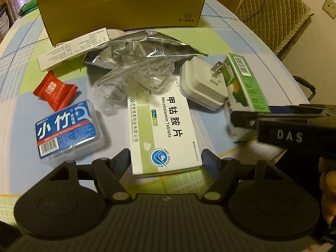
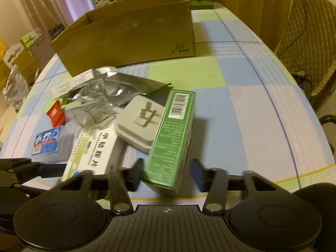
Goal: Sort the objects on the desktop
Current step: 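Grasp the green oral-spray box with the right tool while the left tool approaches the white medicine box, then grasp and lift the white Mecobalamin box with the left tool while the right tool holds the green box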
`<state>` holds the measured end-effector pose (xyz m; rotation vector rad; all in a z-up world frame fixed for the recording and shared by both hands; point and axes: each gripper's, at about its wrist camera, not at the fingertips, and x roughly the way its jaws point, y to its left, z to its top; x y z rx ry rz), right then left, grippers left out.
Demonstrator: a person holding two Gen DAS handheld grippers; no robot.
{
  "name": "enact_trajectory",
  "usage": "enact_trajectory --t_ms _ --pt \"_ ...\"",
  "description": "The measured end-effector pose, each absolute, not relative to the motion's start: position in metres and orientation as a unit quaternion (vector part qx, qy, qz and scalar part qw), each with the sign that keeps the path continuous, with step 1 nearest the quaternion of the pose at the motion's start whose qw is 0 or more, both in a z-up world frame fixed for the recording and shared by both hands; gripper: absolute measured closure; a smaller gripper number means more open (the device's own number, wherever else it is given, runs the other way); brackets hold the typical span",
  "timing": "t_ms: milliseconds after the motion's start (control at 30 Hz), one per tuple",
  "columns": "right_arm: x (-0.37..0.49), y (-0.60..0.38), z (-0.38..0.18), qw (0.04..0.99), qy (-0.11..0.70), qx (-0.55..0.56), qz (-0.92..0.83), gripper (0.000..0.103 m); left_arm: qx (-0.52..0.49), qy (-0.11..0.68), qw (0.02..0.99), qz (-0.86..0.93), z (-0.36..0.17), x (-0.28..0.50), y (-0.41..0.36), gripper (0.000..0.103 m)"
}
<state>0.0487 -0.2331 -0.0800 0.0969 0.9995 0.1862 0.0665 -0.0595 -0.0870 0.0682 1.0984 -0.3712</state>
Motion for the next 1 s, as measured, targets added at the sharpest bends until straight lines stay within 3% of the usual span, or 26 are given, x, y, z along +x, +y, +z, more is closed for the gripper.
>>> enact_trajectory --t_ms 133,1000 --pt "0.050 -0.237 -0.080 0.876 0.476 0.037 0.069 0.076 0.032 0.515 0.838 -0.175 -0.087 0.069 -0.060 0.033" --pt "0.070 -0.238 -0.091 0.869 0.491 0.024 0.053 0.075 0.050 0.492 0.855 -0.157 -0.098 0.090 -0.072 0.032"
